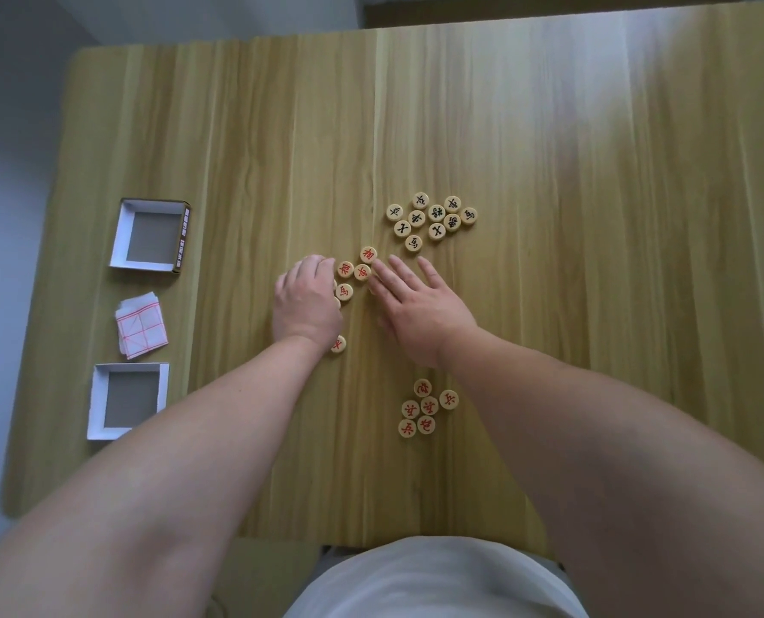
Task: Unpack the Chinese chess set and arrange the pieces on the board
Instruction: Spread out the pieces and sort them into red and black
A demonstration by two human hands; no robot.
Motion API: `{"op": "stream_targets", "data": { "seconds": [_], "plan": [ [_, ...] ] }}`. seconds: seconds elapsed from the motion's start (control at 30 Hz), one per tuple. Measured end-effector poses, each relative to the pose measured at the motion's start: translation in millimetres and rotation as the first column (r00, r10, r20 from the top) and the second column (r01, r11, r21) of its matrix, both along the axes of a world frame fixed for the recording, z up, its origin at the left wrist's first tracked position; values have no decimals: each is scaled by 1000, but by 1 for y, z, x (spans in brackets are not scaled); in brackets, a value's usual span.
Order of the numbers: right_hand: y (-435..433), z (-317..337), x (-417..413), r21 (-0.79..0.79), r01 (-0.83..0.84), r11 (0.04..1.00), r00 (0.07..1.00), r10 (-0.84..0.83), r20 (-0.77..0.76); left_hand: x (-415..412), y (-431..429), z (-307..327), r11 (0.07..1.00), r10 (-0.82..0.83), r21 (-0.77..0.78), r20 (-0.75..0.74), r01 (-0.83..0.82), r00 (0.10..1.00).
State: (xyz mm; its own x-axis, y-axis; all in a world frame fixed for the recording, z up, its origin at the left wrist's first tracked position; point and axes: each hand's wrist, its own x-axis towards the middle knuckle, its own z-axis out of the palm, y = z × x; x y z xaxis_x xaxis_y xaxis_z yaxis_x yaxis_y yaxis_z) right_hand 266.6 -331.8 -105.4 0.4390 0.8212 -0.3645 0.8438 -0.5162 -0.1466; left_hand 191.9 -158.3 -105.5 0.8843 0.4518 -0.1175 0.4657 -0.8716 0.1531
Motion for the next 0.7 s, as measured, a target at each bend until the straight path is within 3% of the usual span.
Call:
{"op": "stream_targets", "data": {
  "seconds": [0.27,0.7],
  "plan": [
    [27,-2,-9,-36,-25,999,997,23,-79,-35,17,-1,995,101,8,-54,-101,993],
    [41,-5,-7,-124,-63,990,997,67,28,-64,16,2,997,70,-18,-22,-70,997]
  ]
}}
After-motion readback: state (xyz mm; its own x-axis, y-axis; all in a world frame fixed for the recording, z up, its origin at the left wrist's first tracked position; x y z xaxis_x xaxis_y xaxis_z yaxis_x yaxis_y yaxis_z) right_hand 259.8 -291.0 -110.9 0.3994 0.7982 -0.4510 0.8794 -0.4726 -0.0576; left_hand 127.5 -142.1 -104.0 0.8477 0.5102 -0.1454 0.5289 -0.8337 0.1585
